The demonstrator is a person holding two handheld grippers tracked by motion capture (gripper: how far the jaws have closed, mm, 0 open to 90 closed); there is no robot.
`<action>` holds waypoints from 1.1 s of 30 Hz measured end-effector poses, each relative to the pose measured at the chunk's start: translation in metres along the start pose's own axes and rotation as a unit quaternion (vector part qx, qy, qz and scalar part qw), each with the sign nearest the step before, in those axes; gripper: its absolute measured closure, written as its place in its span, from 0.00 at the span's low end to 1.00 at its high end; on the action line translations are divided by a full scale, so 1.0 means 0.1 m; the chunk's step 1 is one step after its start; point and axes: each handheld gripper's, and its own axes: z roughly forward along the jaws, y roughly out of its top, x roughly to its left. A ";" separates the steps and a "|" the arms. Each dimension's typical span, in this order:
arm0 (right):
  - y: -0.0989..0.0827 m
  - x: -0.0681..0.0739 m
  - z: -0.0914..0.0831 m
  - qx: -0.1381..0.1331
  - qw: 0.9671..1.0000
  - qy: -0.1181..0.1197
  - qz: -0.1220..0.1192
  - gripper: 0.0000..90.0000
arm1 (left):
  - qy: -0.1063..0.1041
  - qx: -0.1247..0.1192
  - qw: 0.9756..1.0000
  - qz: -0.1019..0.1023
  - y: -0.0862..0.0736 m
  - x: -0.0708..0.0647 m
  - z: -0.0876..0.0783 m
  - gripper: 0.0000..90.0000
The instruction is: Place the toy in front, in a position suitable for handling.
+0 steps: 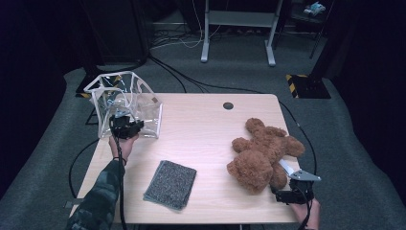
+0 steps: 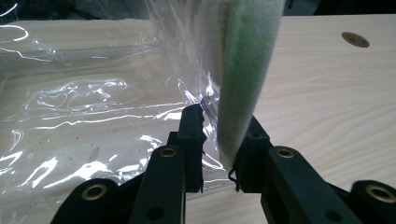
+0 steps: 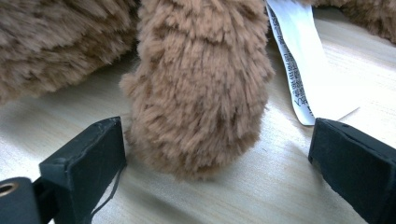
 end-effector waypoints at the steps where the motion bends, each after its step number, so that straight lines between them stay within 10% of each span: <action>1: 0.00 0.00 0.00 -0.001 1.000 0.000 0.000 0.03 | -0.002 -0.001 1.000 0.001 0.00 0.01 0.01 0.84; 17: 0.00 0.00 0.00 0.001 1.000 -0.001 0.002 0.04 | -0.017 0.022 1.000 0.003 0.19 0.10 0.20 0.82; 22: 0.00 0.00 0.00 -0.001 1.000 -0.004 0.006 0.04 | 0.017 0.009 1.000 0.006 0.18 0.10 0.06 0.36; 33: 0.00 0.00 0.00 -0.002 1.000 -0.006 0.005 0.04 | 0.042 -0.003 0.999 -0.016 -0.02 0.33 -0.12 0.28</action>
